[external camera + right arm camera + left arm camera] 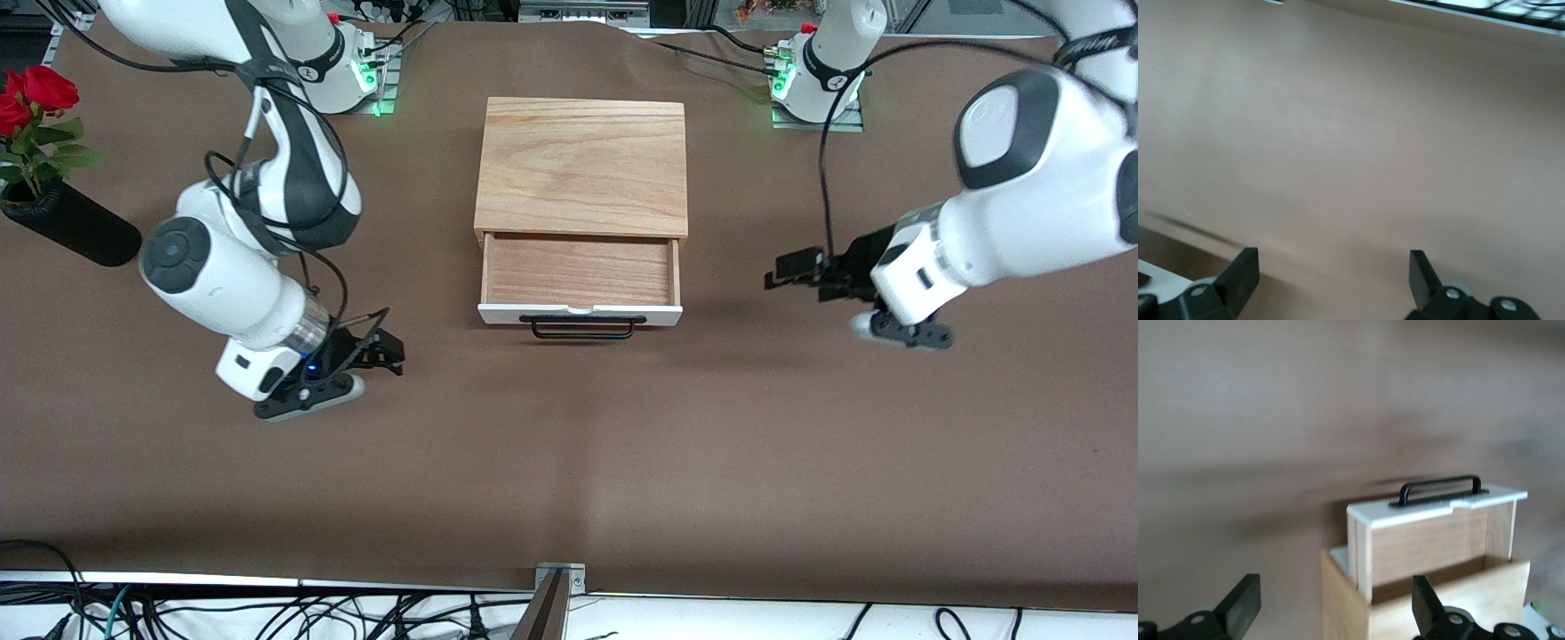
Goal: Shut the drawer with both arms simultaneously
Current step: 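Move the right gripper and the left gripper toward the drawer front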
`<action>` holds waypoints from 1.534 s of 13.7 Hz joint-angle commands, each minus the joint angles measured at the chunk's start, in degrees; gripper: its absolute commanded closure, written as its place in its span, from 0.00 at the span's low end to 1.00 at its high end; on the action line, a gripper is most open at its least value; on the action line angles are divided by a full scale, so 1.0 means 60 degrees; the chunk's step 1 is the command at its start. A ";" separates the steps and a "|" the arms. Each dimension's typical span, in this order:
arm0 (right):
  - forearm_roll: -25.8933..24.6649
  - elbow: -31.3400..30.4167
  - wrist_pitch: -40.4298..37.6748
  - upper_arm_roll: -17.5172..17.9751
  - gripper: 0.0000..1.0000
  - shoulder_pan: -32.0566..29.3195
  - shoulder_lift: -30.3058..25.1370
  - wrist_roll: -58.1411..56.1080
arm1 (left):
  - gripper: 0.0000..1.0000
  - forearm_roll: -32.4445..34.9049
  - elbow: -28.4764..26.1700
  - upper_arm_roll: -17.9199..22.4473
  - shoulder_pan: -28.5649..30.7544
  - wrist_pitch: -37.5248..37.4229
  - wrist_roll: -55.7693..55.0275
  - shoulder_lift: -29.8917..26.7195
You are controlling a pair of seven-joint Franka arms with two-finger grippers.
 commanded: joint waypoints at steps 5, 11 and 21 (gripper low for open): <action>0.1476 0.0114 0.1192 0.0988 0.00 0.0001 0.0960 -0.0044 | 0.00 -0.2554 0.0506 -0.0038 -0.0772 0.2029 0.0056 0.1822; 0.1537 0.0495 0.1222 0.1795 0.00 0.0234 0.1430 -0.0015 | 0.00 -0.3831 0.0506 -0.0155 -0.1242 0.2088 0.0070 0.2922; 0.1566 0.0539 0.1222 0.1795 0.00 0.1027 0.1841 -0.0030 | 0.00 -0.4813 0.0374 -0.0185 -0.1432 0.2059 0.0920 0.3363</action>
